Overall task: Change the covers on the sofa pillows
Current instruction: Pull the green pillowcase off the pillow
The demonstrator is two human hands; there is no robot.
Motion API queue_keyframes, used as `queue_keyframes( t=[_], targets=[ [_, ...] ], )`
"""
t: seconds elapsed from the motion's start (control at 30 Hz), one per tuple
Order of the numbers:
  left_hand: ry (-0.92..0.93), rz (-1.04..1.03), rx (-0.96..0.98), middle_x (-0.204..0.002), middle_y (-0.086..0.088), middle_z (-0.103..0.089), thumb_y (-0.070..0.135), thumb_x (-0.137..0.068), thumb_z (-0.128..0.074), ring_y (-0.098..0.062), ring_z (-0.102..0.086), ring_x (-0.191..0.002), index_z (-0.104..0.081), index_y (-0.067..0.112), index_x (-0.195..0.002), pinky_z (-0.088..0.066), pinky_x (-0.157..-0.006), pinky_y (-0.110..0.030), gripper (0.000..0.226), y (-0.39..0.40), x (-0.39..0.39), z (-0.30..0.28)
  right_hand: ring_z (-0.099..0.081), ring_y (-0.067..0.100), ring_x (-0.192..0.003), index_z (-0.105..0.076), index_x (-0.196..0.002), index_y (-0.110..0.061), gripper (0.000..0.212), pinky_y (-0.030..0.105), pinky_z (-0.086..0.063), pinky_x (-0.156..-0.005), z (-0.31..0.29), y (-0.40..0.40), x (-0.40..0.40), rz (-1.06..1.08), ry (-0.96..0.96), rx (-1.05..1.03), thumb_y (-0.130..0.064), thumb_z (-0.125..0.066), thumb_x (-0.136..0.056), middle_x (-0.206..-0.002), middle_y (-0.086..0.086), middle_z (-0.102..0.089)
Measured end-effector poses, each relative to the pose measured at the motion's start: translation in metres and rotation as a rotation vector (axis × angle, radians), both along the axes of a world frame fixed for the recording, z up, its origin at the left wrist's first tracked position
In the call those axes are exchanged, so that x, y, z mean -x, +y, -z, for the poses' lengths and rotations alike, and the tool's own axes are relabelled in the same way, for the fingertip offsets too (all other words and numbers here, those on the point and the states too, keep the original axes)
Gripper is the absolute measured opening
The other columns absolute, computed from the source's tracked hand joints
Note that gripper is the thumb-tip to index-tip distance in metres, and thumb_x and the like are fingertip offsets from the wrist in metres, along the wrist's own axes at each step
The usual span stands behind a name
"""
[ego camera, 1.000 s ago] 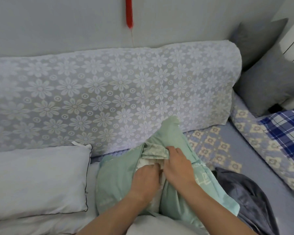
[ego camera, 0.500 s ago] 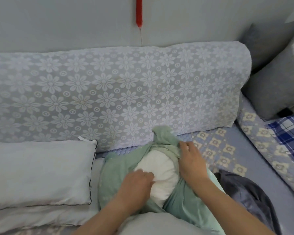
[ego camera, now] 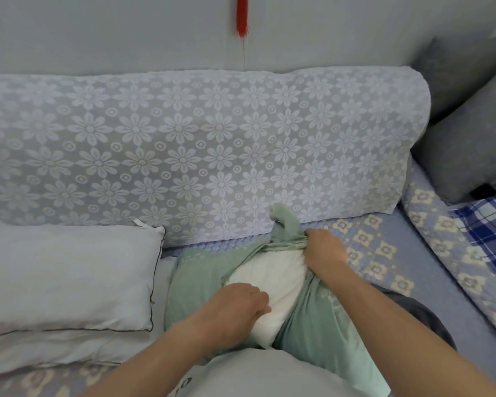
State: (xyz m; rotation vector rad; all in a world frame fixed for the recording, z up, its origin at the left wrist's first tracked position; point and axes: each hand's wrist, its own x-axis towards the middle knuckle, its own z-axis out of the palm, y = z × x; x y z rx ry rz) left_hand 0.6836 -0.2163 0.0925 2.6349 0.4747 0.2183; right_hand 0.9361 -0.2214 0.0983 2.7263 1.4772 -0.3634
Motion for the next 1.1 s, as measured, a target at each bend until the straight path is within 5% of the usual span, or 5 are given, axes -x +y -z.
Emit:
queue_keyframes(
  t=[0.2, 0.47, 0.67, 0.83, 1.1],
  targets=[
    [0.037, 0.049, 0.008, -0.08, -0.002, -0.059, 0.034, -0.1, -0.046, -0.028, -0.056, -0.076, -0.045, 0.024, -0.08, -0.037, -0.062, -0.032, 0.023, -0.02, 0.039, 0.008, -0.064, 0.031, -0.082, -0.064, -0.098, 0.003, 0.019, 0.031, -0.048, -0.062, 0.019, 0.002, -0.032, 0.398, 0.402, 0.082, -0.008, -0.051, -0.089, -0.098, 0.02, -0.066],
    [-0.055, -0.15, -0.077, -0.101, -0.001, -0.054, 0.034, -0.088, -0.059, -0.022, -0.051, -0.095, -0.053, 0.02, -0.09, -0.047, -0.079, -0.041, 0.016, 0.018, 0.037, -0.01, -0.058, 0.024, -0.093, -0.059, -0.098, -0.008, 0.02, 0.027, -0.041, -0.068, 0.002, 0.01, 0.022, 0.012, 0.547, 0.246, -0.028, -0.057, -0.098, -0.11, 0.012, -0.063],
    [0.196, 0.065, -0.461, -0.165, -0.011, -0.019, 0.051, -0.072, -0.066, -0.034, -0.007, -0.155, -0.026, 0.024, -0.155, -0.005, -0.125, -0.054, 0.095, 0.037, -0.016, -0.034, -0.059, 0.025, -0.114, -0.054, -0.131, -0.013, 0.047, 0.031, -0.047, -0.092, -0.026, -0.01, 0.044, 0.057, 0.658, 0.009, -0.033, -0.068, -0.09, -0.127, 0.005, -0.061],
    [0.185, 0.247, -0.538, -0.076, 0.0, -0.064, 0.019, -0.07, -0.066, -0.026, -0.066, -0.077, -0.06, 0.019, -0.085, -0.049, -0.083, -0.039, 0.016, 0.056, -0.044, -0.042, -0.052, 0.029, -0.123, -0.041, -0.146, -0.018, 0.054, 0.037, -0.043, -0.099, -0.023, -0.04, 0.07, 0.024, 0.423, -0.074, -0.019, -0.055, -0.094, -0.134, 0.009, -0.055],
    [0.147, 0.192, -0.517, -0.064, 0.005, -0.06, 0.033, -0.071, -0.044, -0.023, -0.06, -0.056, -0.063, 0.023, -0.085, -0.042, -0.05, -0.028, 0.026, 0.091, 0.002, -0.03, -0.054, 0.039, -0.105, -0.06, -0.125, -0.02, 0.051, 0.049, -0.046, -0.09, 0.004, -0.122, 0.035, 0.21, -0.147, -0.031, -0.012, -0.061, -0.075, -0.121, 0.009, -0.061]
  ],
)
